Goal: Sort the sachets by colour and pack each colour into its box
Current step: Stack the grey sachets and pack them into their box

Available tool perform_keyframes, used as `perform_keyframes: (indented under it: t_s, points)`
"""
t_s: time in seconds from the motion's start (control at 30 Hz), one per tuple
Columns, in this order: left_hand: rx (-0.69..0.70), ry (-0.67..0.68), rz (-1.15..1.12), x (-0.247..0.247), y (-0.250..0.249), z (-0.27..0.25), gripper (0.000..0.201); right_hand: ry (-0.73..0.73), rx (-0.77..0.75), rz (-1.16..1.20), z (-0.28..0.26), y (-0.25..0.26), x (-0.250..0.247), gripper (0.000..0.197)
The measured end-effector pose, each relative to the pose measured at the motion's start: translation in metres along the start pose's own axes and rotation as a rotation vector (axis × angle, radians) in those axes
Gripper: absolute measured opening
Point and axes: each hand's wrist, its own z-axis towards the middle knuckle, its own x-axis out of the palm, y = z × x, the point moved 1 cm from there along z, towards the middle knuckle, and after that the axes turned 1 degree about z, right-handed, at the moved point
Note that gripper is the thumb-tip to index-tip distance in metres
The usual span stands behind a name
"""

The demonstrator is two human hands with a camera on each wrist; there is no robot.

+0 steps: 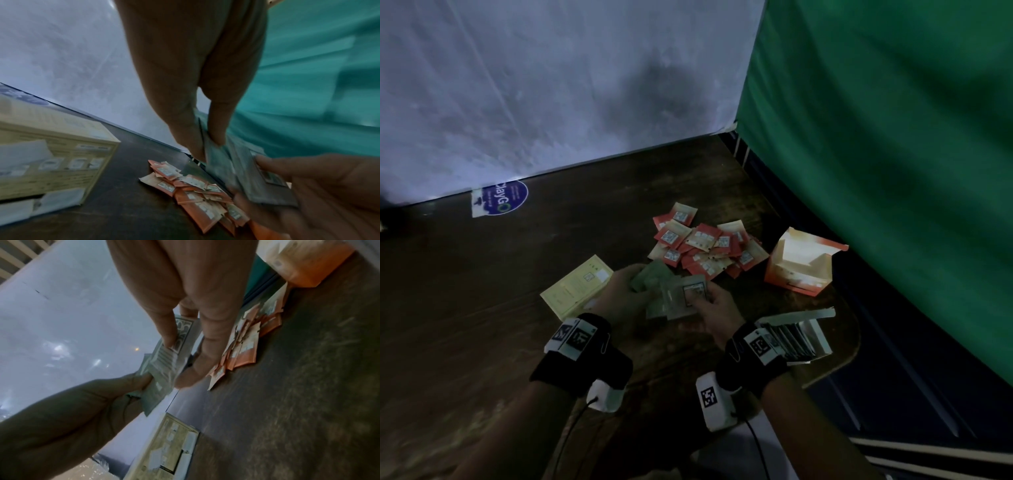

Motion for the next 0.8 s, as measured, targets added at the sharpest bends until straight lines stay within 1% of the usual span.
perform_keyframes:
  t_s: [0.03, 0.1, 0.17, 0.23, 0.3, 0.37, 0.43, 0.47, 0.53, 0.57, 0.6, 0.67, 0.73, 0.77, 0.8]
  points:
    - [0.010, -0.039, -0.047, 0.001, -0.001, -0.001, 0.030, -0.002, -0.013, -0.009, 0.000, 0.000, -0.001, 0.013]
    - [-0.042, -0.105, -0.144, 0.002, -0.006, -0.004, 0.021, -0.031, -0.051, -0.037, -0.002, 0.003, -0.004, 0.014]
    - [-0.081, -0.155, -0.199, 0.001, -0.008, -0.007, 0.010, -0.078, -0.150, -0.121, -0.004, 0.009, -0.008, 0.019]
    - [-0.055, -0.180, -0.177, -0.002, -0.007, -0.008, 0.019, -0.138, -0.253, -0.244, -0.006, 0.018, -0.012, 0.033]
    - [-0.038, -0.182, -0.123, -0.006, -0.009, -0.010, 0.024, -0.144, -0.327, -0.361, -0.010, 0.029, -0.015, 0.046]
    - [-0.048, -0.106, -0.037, -0.010, -0.012, -0.009, 0.023, -0.029, -0.429, -0.529, -0.018, 0.040, -0.014, 0.046]
    - [-0.076, 0.051, 0.060, -0.010, -0.016, -0.009, 0.024, 0.109, -0.487, -0.702, -0.027, 0.046, -0.009, 0.043]
    - [-0.100, 0.115, 0.067, -0.008, -0.019, -0.010, 0.025, 0.141, -0.502, -0.767, -0.030, 0.048, -0.006, 0.042]
    - [-0.137, 0.216, 0.047, -0.002, -0.029, -0.018, 0.033, 0.137, -0.540, -0.829, -0.032, 0.048, 0.001, 0.042]
    - [-0.141, 0.243, -0.006, 0.002, -0.033, -0.021, 0.037, 0.119, -0.554, -0.833, -0.033, 0.047, 0.004, 0.043]
    - [-0.145, 0.257, -0.056, 0.006, -0.038, -0.025, 0.035, 0.084, -0.567, -0.831, -0.034, 0.046, 0.006, 0.045]
    - [-0.115, 0.276, -0.087, 0.015, -0.042, -0.030, 0.024, -0.055, -0.575, -0.835, -0.033, 0.042, 0.005, 0.050]
    - [-0.103, 0.232, -0.122, 0.021, -0.040, -0.028, 0.024, -0.216, -0.572, -0.824, -0.036, 0.037, 0.001, 0.056]
    - [-0.100, 0.185, -0.148, 0.022, -0.040, -0.028, 0.019, -0.272, -0.629, -0.832, -0.039, 0.033, -0.001, 0.055]
    - [-0.102, 0.135, -0.190, 0.024, -0.041, -0.029, 0.012, -0.296, -0.735, -0.861, -0.043, 0.028, -0.004, 0.051]
